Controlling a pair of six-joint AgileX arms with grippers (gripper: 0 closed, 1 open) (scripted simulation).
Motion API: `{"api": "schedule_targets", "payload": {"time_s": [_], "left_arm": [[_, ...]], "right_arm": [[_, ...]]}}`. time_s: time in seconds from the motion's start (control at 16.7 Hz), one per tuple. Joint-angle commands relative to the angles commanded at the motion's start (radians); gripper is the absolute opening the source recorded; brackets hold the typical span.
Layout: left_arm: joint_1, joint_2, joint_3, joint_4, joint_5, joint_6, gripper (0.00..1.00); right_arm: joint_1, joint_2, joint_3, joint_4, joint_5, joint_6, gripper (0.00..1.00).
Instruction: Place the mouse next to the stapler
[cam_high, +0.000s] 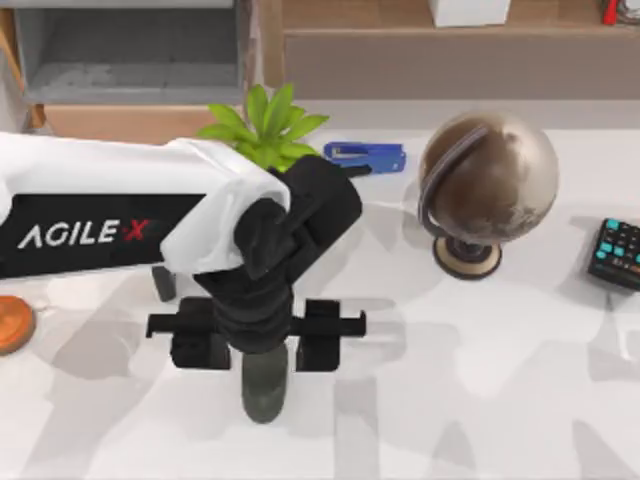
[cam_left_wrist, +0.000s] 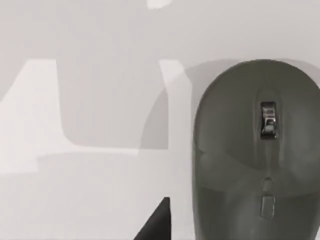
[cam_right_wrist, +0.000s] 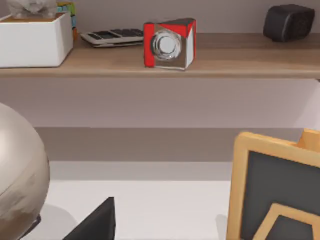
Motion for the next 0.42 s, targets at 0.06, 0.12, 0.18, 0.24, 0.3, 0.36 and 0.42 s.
{"api": "schedule_targets", "payload": {"time_s": [0.06,0.12,0.18,0.24,0.3,0.36,0.42], "left_arm": [[0.0,0.0,0.0,0.0,0.0,0.0,0.98],[0.0,0.0,0.0,0.0,0.0,0.0,1.0],[0.0,0.0,0.0,0.0,0.0,0.0,1.0],[0.0,0.0,0.0,0.0,0.0,0.0,1.0],[0.0,0.0,0.0,0.0,0.0,0.0,1.0],[0.0,0.0,0.0,0.0,0.0,0.0,1.0],[0.0,0.0,0.0,0.0,0.0,0.0,1.0]], "right_arm": [[0.0,0.0,0.0,0.0,0.0,0.0,1.0],[0.0,0.0,0.0,0.0,0.0,0.0,1.0],[0.0,0.0,0.0,0.0,0.0,0.0,1.0],[0.0,0.0,0.0,0.0,0.0,0.0,1.0],[0.0,0.0,0.0,0.0,0.0,0.0,1.0],[0.0,0.0,0.0,0.0,0.0,0.0,1.0],[0.0,0.0,0.0,0.0,0.0,0.0,1.0]]}}
